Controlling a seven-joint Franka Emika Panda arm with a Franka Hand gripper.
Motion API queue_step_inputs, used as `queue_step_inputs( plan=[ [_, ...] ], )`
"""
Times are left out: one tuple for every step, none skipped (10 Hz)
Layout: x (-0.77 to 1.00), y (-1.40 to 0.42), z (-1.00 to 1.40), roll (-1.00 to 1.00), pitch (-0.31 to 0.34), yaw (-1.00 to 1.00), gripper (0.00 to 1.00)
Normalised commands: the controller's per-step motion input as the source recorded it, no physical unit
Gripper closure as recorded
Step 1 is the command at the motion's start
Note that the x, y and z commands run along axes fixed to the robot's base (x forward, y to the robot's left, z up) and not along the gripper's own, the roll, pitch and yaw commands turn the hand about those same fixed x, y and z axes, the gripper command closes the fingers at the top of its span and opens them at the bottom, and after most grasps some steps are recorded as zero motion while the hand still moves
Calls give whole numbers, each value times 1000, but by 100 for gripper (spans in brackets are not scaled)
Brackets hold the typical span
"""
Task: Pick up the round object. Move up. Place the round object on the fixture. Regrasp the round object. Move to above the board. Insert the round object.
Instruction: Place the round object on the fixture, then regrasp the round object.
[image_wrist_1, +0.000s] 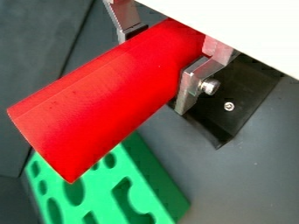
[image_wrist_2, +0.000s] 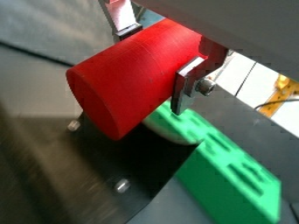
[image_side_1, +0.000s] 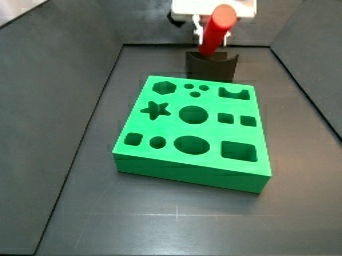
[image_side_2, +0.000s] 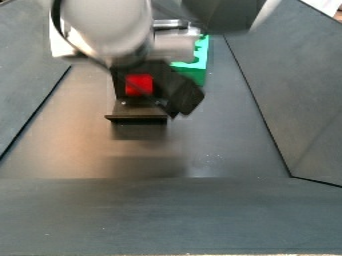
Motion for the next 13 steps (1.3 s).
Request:
queue_step_inputs(
  plan=[
    [157,120,-811,-174,-29,-183,100],
    [120,87,-537,-158,-52,-145,100],
    [100,66,-347,-141,-62,-112,100],
    [0,-500,-167,0,0,0,100],
    [0,0,0,0,0,0,0],
    [0,0,1000,103,2,70,0],
    [-7,-1,1000,103,9,75,0],
    [-31,-5,1000,102,29,66,0],
    [-37,-6,1000,98,51,52,0],
    [-37,-6,1000,88,72,39,0],
    [-38,-3,996,80,86,29,0],
    [-31,4,700,67,105,3,0],
    [-28,4,578,62,108,-6,0]
  ],
)
